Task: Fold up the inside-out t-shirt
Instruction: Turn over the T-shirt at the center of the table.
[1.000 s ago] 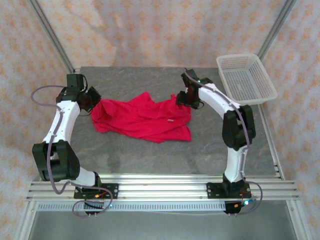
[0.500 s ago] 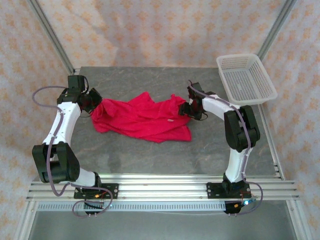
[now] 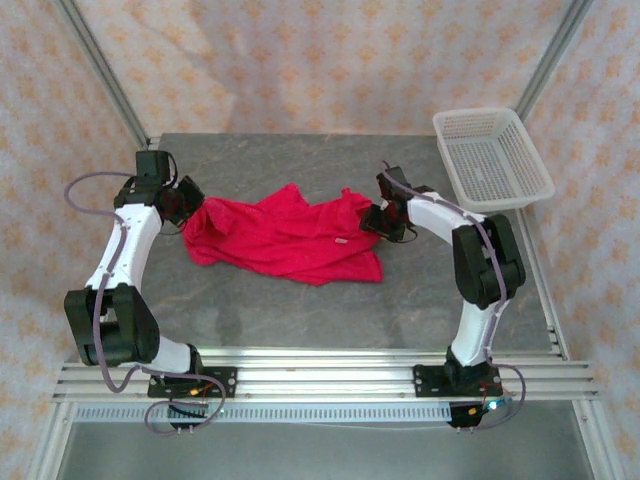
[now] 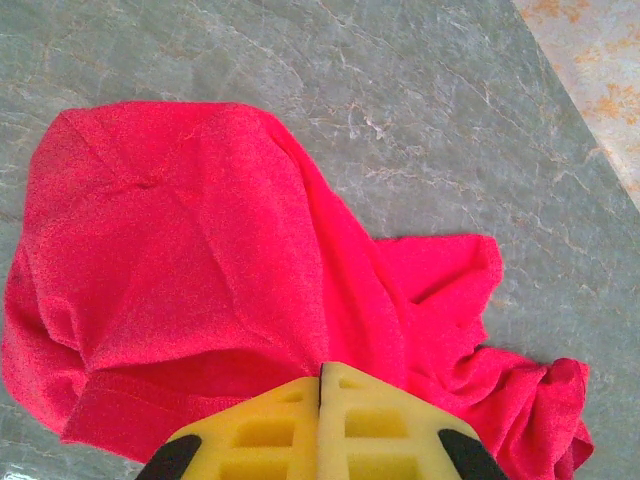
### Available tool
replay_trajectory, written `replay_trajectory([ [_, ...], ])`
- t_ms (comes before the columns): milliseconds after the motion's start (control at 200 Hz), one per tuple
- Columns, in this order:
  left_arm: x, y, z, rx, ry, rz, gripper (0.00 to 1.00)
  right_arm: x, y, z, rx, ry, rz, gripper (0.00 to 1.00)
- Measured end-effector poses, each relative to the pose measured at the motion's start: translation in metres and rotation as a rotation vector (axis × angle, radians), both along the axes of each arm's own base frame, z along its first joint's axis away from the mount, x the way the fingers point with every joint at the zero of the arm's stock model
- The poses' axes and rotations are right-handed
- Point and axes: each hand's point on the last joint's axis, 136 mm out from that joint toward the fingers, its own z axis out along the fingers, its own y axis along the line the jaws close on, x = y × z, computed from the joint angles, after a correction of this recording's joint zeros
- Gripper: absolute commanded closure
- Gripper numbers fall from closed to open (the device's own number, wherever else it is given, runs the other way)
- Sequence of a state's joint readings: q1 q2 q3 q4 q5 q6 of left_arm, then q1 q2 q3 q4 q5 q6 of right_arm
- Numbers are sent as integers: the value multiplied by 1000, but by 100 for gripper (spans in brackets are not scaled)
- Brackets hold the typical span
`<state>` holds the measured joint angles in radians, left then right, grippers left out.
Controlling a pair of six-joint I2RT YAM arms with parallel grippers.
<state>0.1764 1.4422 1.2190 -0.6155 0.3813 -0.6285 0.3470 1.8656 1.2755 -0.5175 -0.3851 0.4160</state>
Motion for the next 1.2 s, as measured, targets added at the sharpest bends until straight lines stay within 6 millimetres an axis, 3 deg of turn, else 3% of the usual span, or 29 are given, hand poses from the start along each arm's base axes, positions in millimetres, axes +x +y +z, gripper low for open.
replay_trajectory([
  [160,0,0,0,0,0,0,100,-2,1,1,3,6,-9,49],
  [220,0,0,0,0,0,0,100,-4,2,0,3,12,-8,54],
  [335,0,0,0,0,0,0,100,-8,5,-3,5,24,-15,75],
  [445,0,0,0,0,0,0,100,-10,7,-2,0,28,-10,81],
  [535,0,0,0,0,0,0,100,-15,4,0,-20,37,-11,100],
  [646,-1,0,2,0,3,0,100,-15,-2,16,-68,39,-8,100],
  [721,0,0,12,2,-5,0,100,-6,-7,42,-105,5,-13,100],
  [806,6,2,37,12,-44,2,100,13,-10,91,-135,-97,-12,100],
  [911,18,5,90,37,-141,1,100,32,-16,166,-149,-266,-26,100],
  [1061,24,23,177,83,-312,28,100,38,-42,260,-175,-469,-77,100],
  [1131,19,38,209,101,-374,65,100,36,-57,289,-196,-527,-106,100],
  [1196,13,51,232,119,-421,100,100,32,-70,303,-223,-555,-126,100],
])
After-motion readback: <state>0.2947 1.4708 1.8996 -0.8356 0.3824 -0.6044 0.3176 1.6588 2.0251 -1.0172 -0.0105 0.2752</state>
